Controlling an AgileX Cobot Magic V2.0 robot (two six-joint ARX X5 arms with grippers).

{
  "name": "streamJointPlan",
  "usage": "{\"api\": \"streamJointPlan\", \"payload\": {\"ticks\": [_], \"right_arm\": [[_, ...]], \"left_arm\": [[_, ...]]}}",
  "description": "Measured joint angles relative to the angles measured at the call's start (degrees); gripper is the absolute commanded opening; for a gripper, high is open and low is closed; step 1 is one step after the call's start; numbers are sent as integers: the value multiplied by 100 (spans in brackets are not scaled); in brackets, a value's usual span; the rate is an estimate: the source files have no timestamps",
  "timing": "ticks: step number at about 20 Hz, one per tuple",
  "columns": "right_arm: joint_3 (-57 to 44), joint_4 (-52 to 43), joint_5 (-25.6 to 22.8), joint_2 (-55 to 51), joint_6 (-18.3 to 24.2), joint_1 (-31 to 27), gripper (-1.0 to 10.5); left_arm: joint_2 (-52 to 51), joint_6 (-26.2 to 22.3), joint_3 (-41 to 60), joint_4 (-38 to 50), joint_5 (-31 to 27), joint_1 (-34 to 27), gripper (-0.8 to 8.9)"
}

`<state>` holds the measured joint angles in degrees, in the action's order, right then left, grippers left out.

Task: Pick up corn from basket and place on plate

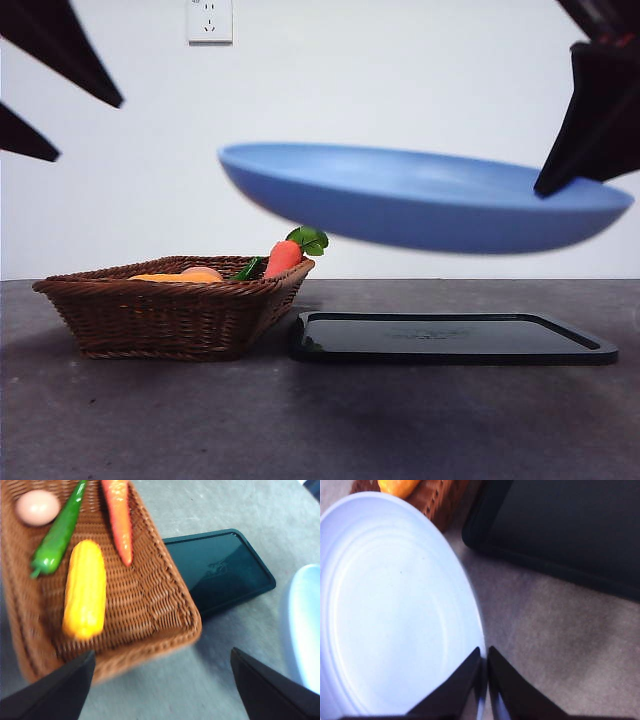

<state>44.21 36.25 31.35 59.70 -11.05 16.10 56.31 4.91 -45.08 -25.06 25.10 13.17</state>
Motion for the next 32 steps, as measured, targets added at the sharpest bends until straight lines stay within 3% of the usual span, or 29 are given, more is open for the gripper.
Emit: {"api": "streamJointPlan", "payload": {"ticks": [6, 15, 21, 27, 32], "right_arm": [[623, 4, -9, -17, -125, -240, 2], [997, 103, -15, -20, -122, -595, 2], [997, 103, -15, -20, -76, -599, 2], [997, 127, -31, -20, 17, -599, 2], [997, 304, -348, -7, 39, -599, 2]], "left_arm": [[1823, -603, -1388, -282, -846, 385, 439], [4334, -1196, -2929, -787, -1451, 584, 425], [4872, -1292, -2953, -796, -1644, 636, 415], [5014, -1290, -2955, -879, -1652, 726, 201], [5012, -1290, -3119, -1187, -1663, 697, 180]]}}
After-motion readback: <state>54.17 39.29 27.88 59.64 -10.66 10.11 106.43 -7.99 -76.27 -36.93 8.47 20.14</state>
